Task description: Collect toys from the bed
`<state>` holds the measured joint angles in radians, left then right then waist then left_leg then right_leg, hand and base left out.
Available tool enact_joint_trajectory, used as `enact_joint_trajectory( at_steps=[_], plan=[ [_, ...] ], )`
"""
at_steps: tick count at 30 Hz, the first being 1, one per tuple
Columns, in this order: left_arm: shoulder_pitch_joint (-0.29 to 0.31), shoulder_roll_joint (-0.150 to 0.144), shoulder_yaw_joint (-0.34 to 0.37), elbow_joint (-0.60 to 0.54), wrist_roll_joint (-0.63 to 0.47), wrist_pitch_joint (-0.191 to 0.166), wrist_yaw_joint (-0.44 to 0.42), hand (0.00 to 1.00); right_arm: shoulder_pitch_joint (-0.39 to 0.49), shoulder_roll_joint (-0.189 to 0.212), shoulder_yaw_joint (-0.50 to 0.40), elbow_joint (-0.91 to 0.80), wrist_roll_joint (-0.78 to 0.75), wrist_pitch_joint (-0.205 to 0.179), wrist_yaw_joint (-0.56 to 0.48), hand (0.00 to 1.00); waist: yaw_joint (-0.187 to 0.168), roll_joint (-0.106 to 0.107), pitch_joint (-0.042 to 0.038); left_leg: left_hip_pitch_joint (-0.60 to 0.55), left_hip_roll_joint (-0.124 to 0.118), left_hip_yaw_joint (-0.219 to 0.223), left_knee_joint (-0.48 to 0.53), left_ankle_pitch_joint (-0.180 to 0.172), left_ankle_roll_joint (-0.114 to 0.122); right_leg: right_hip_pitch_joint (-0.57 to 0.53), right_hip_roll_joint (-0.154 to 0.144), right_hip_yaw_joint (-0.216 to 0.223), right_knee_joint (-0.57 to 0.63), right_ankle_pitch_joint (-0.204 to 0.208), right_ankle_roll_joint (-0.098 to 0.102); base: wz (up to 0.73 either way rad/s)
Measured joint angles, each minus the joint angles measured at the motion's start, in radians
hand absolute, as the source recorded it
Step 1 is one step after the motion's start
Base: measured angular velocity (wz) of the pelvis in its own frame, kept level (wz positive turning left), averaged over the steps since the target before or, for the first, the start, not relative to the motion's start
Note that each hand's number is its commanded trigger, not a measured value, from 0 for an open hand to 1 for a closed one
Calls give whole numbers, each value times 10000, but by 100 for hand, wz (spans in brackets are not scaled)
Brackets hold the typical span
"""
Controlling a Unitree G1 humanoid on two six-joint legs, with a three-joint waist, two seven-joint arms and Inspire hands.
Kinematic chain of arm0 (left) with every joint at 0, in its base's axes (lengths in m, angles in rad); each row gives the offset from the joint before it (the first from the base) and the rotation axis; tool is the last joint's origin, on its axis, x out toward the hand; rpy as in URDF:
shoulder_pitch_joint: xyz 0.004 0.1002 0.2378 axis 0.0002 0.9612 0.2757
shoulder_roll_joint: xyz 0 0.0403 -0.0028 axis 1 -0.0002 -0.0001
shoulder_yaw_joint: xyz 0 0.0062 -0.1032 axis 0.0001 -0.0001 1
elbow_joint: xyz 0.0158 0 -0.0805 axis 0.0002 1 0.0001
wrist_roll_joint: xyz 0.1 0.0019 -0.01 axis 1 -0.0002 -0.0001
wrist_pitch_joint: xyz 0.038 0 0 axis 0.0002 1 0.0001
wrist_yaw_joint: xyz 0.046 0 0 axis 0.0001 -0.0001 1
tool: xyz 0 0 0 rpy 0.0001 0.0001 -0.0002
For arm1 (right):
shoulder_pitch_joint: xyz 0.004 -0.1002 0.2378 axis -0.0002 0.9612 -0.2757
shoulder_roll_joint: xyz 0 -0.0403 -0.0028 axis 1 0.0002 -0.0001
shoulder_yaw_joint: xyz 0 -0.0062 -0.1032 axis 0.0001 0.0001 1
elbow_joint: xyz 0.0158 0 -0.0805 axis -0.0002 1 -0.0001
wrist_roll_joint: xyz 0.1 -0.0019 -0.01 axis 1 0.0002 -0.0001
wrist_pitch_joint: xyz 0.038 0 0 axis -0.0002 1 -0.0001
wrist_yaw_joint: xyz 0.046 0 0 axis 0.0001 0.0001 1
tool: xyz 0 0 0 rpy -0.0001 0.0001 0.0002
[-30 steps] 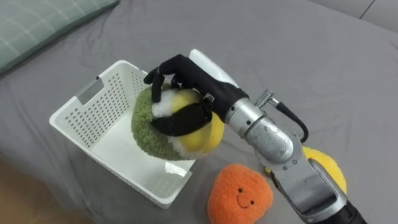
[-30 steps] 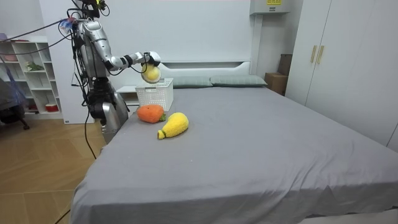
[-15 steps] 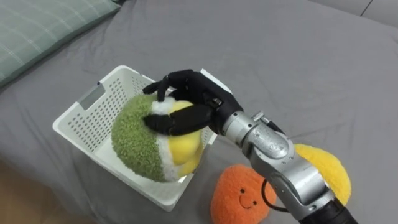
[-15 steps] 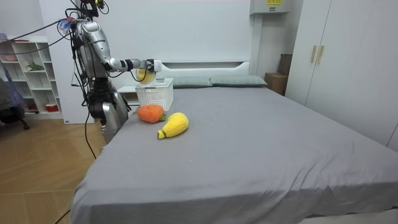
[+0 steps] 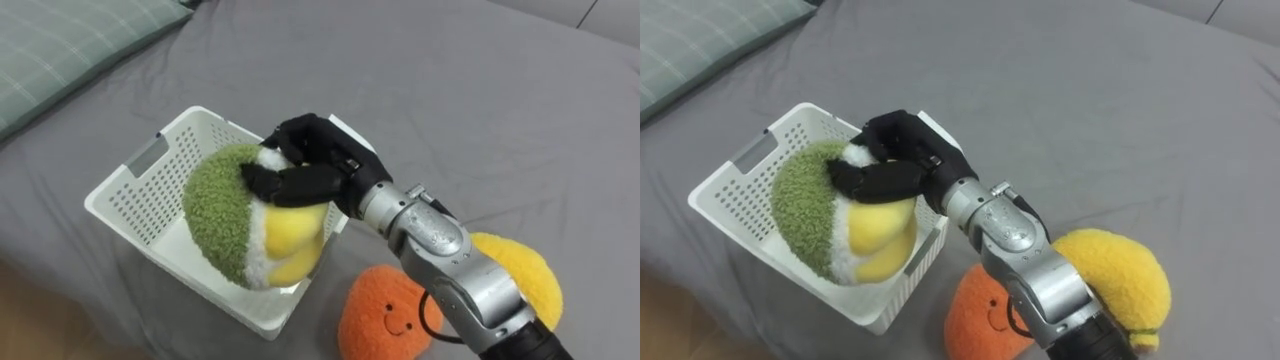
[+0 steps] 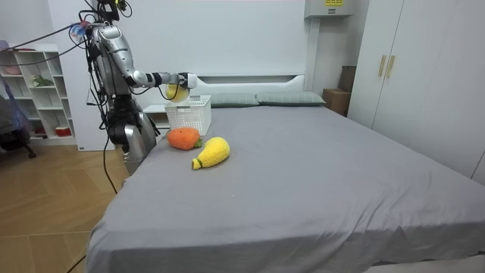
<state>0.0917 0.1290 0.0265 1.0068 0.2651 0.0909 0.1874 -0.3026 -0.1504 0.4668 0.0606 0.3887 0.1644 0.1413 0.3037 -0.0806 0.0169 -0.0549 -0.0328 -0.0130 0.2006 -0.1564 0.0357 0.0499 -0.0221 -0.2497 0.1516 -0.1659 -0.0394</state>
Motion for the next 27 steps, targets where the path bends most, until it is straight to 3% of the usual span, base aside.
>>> enact_joint_trajectory(
  at_steps=[1, 11, 27],
  plan=[
    [0, 0, 0, 0, 0, 0, 0, 0, 0, 0, 0, 2, 0, 0, -2, 10, 0, 0, 0, 0, 0, 0, 0, 0, 0, 0, 0, 0, 0, 0, 0, 0],
    [-3, -3, -2, -1, 0, 0, -1, 0, 0, 1, 0, 12, 2, 0, -127, 0, -1, 21, -19, 39, 0, 5, 3, 1, 1, 1, -1, 5, 0, 1, 0, 0],
    [-5, -3, -7, -46, 4, 2, 17, 0, 0, 3, -2, 59, 433, -23, -332, 0, -52, 107, -4, 142, -1, -6, -33, 4, 6, 90, -5, 7, 6, 1, 1, 0]
  ],
)
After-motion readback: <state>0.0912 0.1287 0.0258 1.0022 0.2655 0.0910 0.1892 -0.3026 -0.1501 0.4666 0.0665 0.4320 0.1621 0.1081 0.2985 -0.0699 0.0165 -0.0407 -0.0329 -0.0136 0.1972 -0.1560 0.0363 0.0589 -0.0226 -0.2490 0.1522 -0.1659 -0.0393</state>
